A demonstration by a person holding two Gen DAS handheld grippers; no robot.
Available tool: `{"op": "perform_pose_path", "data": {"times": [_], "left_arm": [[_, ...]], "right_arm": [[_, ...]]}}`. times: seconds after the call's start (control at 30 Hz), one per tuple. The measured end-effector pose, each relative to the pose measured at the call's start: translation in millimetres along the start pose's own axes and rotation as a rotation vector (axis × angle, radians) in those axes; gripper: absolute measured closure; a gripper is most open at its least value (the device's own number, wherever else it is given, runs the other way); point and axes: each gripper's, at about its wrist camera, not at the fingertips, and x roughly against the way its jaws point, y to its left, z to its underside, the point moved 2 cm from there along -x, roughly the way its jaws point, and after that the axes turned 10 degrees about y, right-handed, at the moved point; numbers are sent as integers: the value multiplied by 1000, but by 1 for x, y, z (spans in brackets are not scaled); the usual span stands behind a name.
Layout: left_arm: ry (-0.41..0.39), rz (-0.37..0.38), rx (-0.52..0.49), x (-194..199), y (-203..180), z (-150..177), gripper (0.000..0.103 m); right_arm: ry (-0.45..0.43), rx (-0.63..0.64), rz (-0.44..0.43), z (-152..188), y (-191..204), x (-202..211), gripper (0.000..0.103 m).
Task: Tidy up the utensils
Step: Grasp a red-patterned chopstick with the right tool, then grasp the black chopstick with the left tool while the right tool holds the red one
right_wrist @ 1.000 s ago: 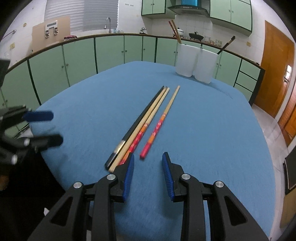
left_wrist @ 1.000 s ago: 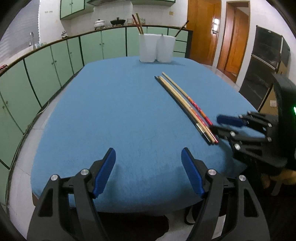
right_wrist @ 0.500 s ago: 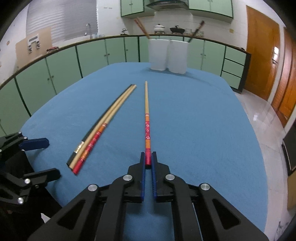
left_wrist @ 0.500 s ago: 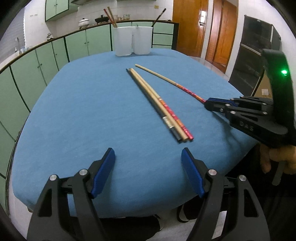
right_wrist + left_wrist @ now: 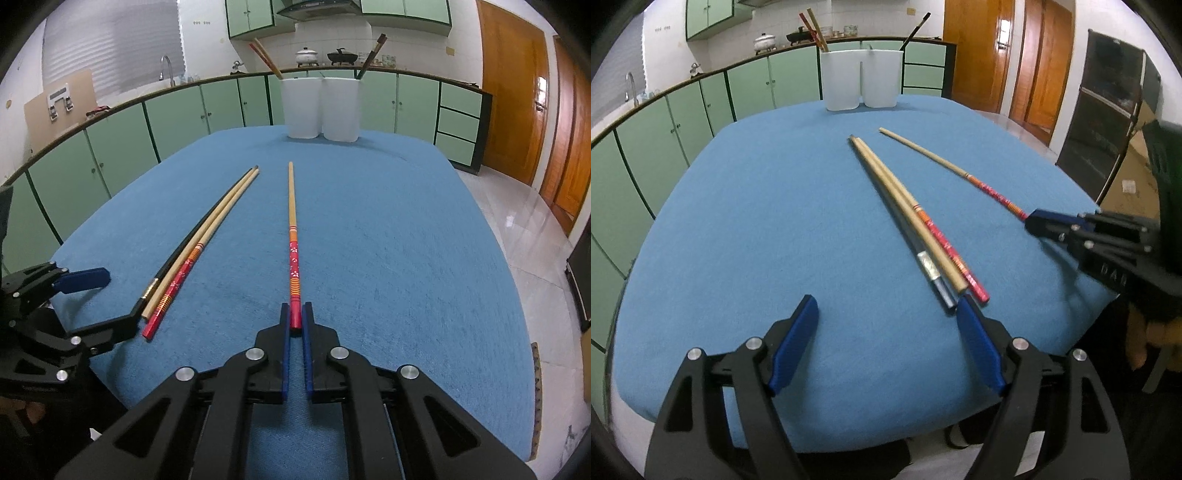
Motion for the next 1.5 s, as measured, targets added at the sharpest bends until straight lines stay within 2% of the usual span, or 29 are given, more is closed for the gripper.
{"op": "perform_pose_path", "data": {"times": [0.43, 0.5, 0.57, 0.6, 0.67, 0.73, 0.83, 0.93, 1.0, 1.07, 1.17, 1.33, 1.43, 1.5], "left_arm": [[-25, -10, 53, -5, 8, -11, 27], [-44, -23, 68, -6, 8, -13, 35], [-64, -45, 105, -6, 12, -14, 58], [-71, -53, 131, -6, 16, -15, 65], [-80, -68, 176, -5, 23, -16, 85], [-91, -98, 213, -4, 30, -14, 89], [-103, -147, 274, 0, 42, -9, 89], [-92, -157, 318, 5, 51, -4, 89], [-83, -134, 303, 7, 48, -2, 89], [-73, -69, 253, 9, 41, -1, 87], [-71, -41, 197, 11, 35, 2, 81], [-65, -53, 242, 8, 48, 0, 74], [-76, -63, 213, 6, 42, 0, 67], [-84, -62, 196, 3, 38, -1, 67]], "right_arm": [[-14, 9, 35, -1, 14, -1, 94], [-21, 7, 58, -1, 20, -3, 94], [-28, -1, 95, -1, 24, -3, 94], [-31, -11, 113, -1, 25, -3, 95], [-37, -43, 146, 0, 25, -3, 95], [-46, -91, 204, 2, 22, -2, 95], [-44, -166, 256, 4, 10, 1, 95], [-33, -192, 264, 7, 5, 4, 95], [-33, -166, 240, 9, 10, 5, 95], [-35, -103, 208, 13, 22, 7, 95], [-45, -28, 200, 15, 33, 9, 95], [-41, -48, 202, 15, 36, 8, 94], [-50, -49, 206, 15, 37, 5, 92], [-59, -47, 215, 13, 37, 2, 92]]}}
